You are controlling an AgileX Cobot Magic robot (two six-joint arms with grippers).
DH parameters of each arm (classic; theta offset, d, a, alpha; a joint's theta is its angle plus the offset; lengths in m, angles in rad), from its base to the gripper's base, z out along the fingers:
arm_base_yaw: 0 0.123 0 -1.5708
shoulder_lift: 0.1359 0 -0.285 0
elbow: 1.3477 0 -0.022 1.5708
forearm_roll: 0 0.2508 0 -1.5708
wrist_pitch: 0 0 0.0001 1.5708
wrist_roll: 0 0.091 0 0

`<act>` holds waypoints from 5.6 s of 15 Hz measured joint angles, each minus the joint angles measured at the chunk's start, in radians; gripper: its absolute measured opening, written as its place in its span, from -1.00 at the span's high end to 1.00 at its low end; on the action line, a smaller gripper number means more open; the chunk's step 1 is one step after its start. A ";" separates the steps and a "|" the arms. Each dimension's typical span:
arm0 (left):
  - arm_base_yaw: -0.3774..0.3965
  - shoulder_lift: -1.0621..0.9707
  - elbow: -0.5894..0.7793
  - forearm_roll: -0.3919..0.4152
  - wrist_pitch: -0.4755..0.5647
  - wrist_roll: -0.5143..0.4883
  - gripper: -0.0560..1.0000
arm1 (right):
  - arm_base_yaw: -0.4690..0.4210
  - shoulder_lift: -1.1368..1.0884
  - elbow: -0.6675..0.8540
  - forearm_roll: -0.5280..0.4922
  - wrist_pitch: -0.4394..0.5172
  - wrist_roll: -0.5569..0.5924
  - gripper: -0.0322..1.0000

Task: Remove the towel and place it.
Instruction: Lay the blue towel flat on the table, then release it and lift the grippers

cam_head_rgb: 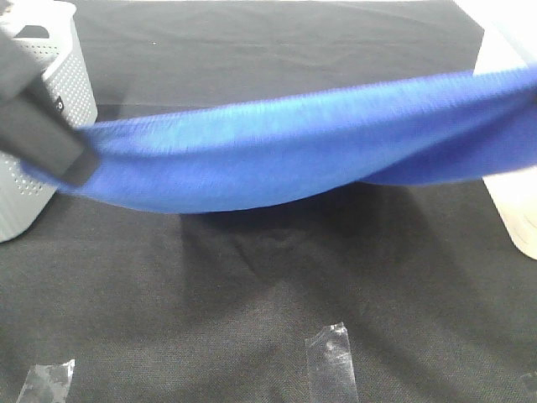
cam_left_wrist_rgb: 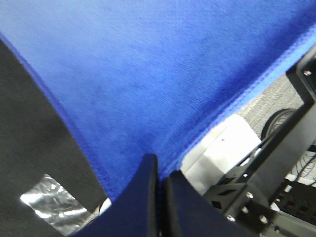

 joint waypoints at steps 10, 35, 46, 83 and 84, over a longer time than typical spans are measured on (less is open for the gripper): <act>-0.241 -0.098 0.053 0.007 0.022 -0.113 0.89 | 0.000 -0.148 0.152 0.030 0.004 0.017 0.88; -0.253 0.505 0.172 -0.126 0.010 0.132 0.89 | 0.000 0.237 0.575 0.176 0.000 -0.139 0.88; -0.308 0.619 0.178 -0.289 -0.111 0.179 0.85 | 0.000 0.428 0.576 0.200 -0.082 -0.219 0.32; 0.251 0.897 -0.602 0.138 -0.262 -0.095 -0.44 | -0.145 1.198 -0.919 0.007 -0.009 -0.170 -0.73; 0.254 0.919 -0.611 0.135 -0.283 -0.115 -0.44 | -0.145 1.200 -0.920 0.012 -0.037 -0.165 -0.73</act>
